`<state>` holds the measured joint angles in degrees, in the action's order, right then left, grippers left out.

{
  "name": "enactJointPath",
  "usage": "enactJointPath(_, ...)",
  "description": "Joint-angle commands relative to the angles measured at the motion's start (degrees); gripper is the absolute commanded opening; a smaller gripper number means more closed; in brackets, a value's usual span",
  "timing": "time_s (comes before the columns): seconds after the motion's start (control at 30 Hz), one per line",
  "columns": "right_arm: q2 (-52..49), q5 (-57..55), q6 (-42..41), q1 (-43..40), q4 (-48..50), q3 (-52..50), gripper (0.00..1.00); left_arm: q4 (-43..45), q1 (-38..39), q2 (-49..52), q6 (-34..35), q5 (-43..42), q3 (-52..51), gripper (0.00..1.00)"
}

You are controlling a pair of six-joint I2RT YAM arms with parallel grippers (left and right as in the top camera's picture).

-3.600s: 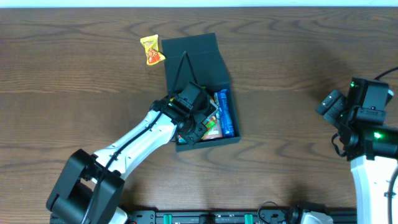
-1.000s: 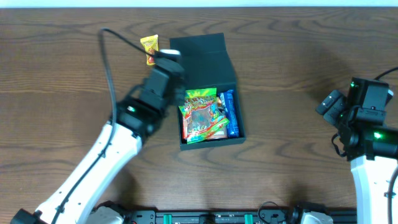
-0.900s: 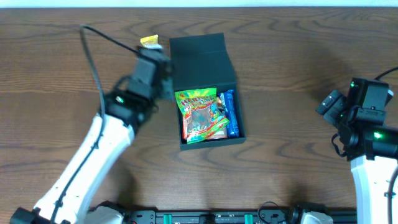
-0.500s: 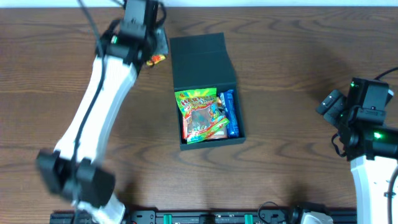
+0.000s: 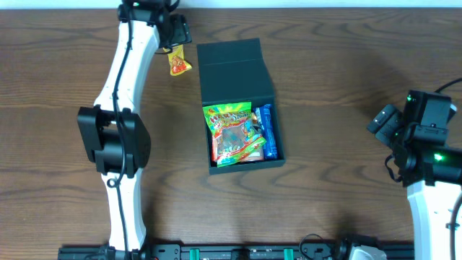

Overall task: Pack container
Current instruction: 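Move the left gripper up-left to the yellow Julie's packet, then grasp the yellow Julie's Peanut Butter packet with the left gripper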

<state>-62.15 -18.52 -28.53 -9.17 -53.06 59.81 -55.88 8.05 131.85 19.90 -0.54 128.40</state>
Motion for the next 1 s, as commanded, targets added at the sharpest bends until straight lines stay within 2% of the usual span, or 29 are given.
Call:
enactJointPath(0.0, 0.11, -0.94, -1.01, -0.61, -0.09, -0.09, 0.99, 0.39, -0.94, 2.75, 0.48, -3.21, 1.75, 0.95)
enactJointPath(0.13, 0.11, -0.94, -1.01, -0.61, -0.09, -0.09, 0.99, 0.94, -0.81, 4.96, 0.48, -5.57, 1.75, 0.95)
enactJointPath(0.4, 0.11, -0.94, -1.01, -0.61, -0.09, -0.09, 0.99, 2.73, 0.85, 9.46, 0.61, -5.01, 1.73, 0.95)
enactJointPath(0.73, 0.11, -0.94, -1.01, -0.61, -0.09, -0.09, 0.99, 4.85, 1.01, 11.10, 4.57, 3.69, 1.73, 0.96)
enactJointPath(0.97, 0.11, -0.94, -1.01, -0.61, -0.09, -0.09, 0.99, 5.29, 1.03, 11.19, 6.05, 3.67, 1.68, 0.95)
